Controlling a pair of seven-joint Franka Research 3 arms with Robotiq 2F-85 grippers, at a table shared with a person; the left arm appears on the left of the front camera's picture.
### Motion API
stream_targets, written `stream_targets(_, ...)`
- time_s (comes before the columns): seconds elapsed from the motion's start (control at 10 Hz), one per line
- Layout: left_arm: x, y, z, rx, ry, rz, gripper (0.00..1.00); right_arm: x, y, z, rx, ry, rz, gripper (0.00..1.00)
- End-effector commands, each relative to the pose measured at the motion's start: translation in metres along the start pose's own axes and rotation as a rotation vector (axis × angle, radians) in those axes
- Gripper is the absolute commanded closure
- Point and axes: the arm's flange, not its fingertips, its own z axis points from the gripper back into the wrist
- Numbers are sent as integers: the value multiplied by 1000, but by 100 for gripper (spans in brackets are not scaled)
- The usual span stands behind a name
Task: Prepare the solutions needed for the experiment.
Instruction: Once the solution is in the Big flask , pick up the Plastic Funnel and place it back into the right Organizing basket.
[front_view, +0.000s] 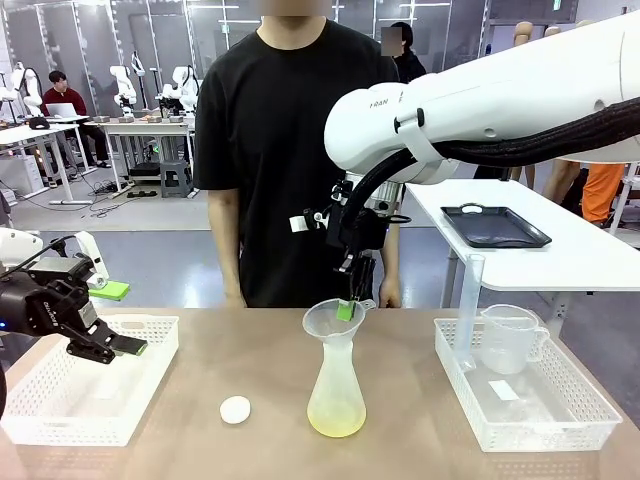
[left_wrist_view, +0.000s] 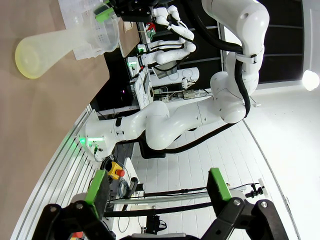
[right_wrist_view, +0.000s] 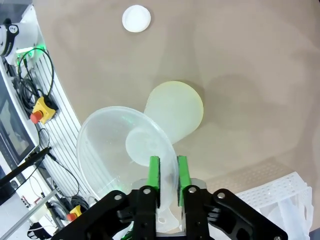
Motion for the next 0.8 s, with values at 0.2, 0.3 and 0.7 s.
stream_targets(0.2,1,-4,-1,-3,-2,-2,0,0,7,-2,-20,27,-9,100)
stream_targets(0.3,1,-4,-1,-3,-2,-2,0,-1,7,-2,-17,12,-7,100)
stream_targets(0.7,1,-4,-1,-3,-2,-2,0,-8,17,7,-9,-16,-17,100)
